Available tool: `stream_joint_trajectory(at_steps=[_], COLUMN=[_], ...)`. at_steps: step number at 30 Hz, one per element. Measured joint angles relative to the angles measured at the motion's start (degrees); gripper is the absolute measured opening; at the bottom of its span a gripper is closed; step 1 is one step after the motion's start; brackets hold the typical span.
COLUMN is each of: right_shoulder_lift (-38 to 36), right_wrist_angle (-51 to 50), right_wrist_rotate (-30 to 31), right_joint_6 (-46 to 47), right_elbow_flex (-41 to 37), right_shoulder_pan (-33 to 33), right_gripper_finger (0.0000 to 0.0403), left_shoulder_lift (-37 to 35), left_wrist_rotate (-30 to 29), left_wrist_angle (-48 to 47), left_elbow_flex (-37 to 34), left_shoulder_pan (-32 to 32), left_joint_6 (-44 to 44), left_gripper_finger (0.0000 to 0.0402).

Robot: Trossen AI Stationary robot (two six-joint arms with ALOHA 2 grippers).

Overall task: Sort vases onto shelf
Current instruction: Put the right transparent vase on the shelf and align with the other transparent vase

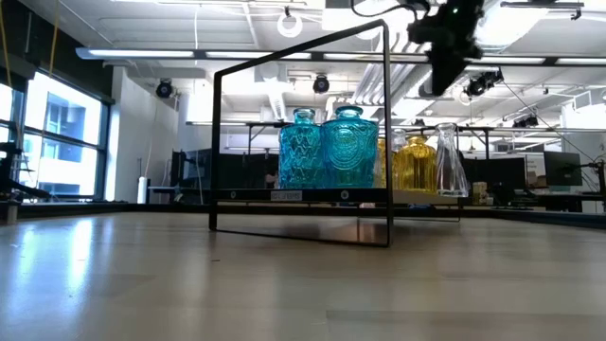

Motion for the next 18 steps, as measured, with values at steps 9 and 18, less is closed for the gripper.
stream_joint_trajectory(at_steps=[9, 18], right_shoulder_lift=[-4.0, -6.6], right_wrist_angle=[-11.7, -6.5], right_wrist_rotate=[-0.6, -7.8], right_joint_6=[8.7, 11.8], right_elbow_flex=[-3.4, -12.0], right_shoulder_pan=[-0.2, -3.5], right_gripper_finger=[0.0006, 0.0000], left_shoulder_lift=[0.0, 0.0], left_wrist_rotate=[-1.6, -1.6], left_wrist_angle=[0.0, 0.0], left_elbow_flex=[0.0, 0.0], left_shoulder_pan=[0.0, 0.0], left_joint_6=[1.3, 3.0], left_gripper_finger=[0.0133, 0.0133])
